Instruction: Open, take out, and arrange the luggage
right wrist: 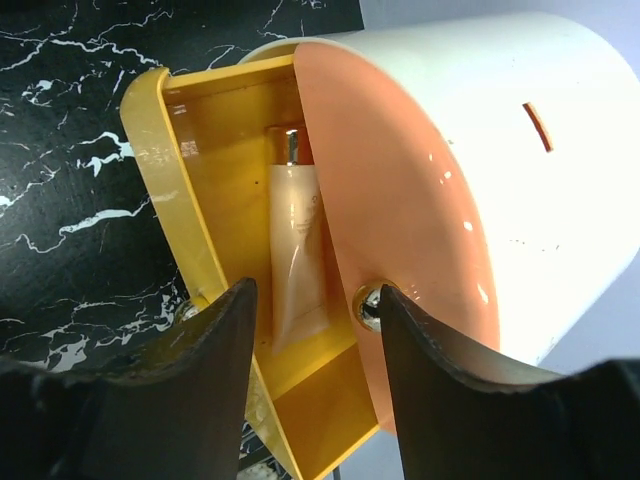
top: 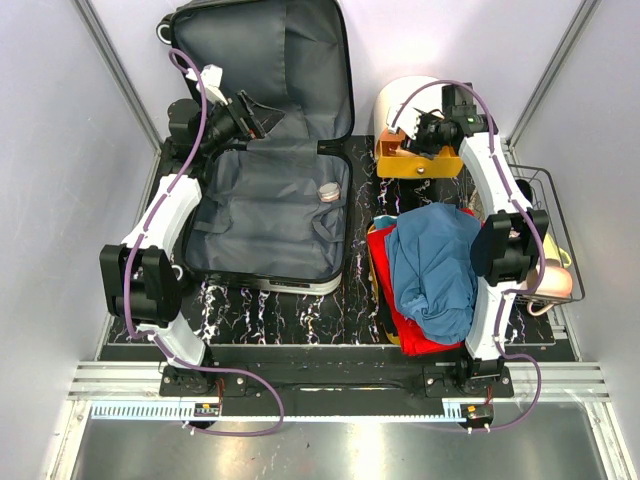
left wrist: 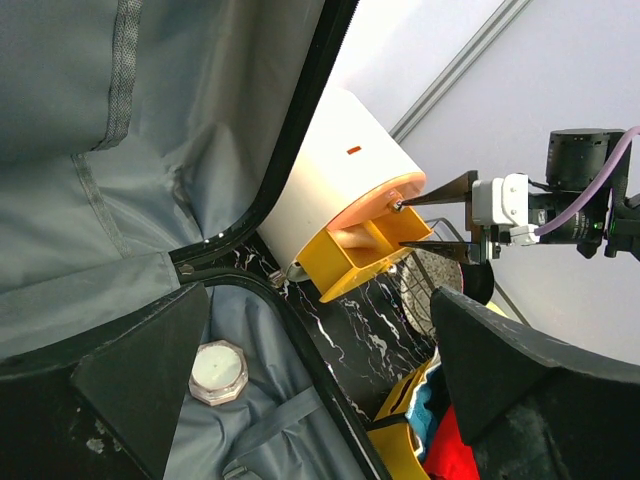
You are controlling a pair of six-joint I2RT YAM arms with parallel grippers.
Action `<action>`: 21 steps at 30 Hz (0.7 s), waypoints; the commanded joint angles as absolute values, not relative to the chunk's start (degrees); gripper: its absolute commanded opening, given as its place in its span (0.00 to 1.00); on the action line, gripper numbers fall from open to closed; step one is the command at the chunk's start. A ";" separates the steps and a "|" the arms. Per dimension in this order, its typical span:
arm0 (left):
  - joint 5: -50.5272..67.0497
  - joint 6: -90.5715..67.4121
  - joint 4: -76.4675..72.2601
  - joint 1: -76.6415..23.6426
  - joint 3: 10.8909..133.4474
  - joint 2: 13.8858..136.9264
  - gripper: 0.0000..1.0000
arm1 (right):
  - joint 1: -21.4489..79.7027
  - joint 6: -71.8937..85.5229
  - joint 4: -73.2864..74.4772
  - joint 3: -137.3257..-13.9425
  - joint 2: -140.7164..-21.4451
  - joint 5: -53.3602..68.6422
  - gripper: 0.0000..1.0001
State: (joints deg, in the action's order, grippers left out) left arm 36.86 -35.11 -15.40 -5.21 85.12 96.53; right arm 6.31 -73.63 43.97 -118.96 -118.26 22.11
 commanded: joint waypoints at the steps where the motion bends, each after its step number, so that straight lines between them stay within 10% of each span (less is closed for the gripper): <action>1: 37.53 -33.84 -16.00 -4.75 86.40 95.01 0.99 | 6.07 -69.36 43.59 -119.80 -114.00 24.69 0.59; 21: 40.08 -29.88 -9.58 -1.41 86.84 94.31 0.99 | 5.89 -52.22 31.92 -98.35 -107.66 26.54 0.30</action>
